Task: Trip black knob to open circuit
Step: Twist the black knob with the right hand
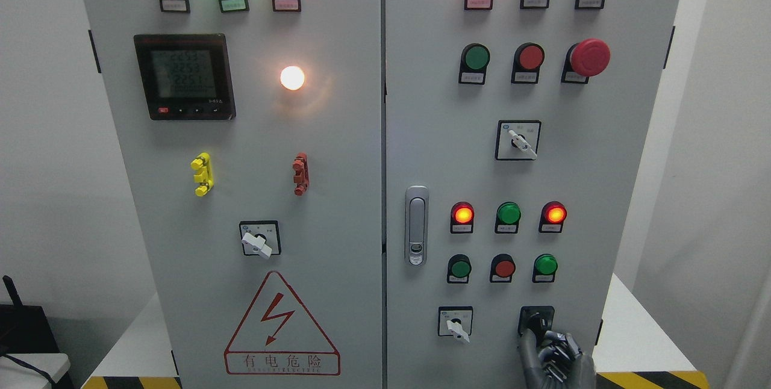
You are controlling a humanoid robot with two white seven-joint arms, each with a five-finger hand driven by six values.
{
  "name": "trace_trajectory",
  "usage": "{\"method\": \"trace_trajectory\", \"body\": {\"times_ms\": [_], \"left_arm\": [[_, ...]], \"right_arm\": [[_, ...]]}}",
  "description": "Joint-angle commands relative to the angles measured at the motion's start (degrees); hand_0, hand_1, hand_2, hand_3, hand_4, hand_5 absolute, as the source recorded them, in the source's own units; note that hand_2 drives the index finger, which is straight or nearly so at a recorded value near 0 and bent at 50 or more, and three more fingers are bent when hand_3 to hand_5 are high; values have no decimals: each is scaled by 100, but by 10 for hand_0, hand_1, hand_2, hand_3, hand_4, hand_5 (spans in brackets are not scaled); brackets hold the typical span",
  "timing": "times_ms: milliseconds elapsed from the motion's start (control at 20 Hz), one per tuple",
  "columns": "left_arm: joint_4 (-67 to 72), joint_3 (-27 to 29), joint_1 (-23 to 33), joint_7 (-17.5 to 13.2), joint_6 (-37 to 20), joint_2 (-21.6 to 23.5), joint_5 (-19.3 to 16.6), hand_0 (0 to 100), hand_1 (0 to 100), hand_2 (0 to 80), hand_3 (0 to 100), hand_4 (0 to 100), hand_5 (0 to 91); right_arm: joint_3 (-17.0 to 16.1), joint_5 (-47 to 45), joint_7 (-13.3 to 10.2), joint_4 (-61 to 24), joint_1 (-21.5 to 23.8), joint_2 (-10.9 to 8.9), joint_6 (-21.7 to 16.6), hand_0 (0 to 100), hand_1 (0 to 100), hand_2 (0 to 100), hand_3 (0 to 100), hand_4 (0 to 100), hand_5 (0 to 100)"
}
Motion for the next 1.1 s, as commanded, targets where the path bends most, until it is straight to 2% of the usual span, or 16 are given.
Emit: {"method": "trace_trajectory", "body": {"times_ms": [0, 250, 451, 1052], "left_arm": [[0, 0, -44, 3, 2, 1, -184, 120, 389, 0, 0, 0, 0], [0, 0, -44, 3, 2, 1, -193, 120, 389, 0, 0, 0, 0], [0, 0, -44, 3, 2, 1, -185, 120, 389, 0, 0, 0, 0], [0, 0, -44, 3, 2, 1, -193, 120, 389, 0, 0, 0, 0]], "right_arm": [[20, -74, 32, -22, -6, 0, -19, 631, 757, 630, 917, 905, 928], [20, -119, 40, -22, -6, 0, -28, 632, 758, 632, 917, 905, 929], [20, -128, 181, -22, -6, 0, -45, 634, 759, 633, 918, 906, 929], [72, -374, 190, -57, -6, 0, -63, 635, 758, 638, 920, 909, 930]]}}
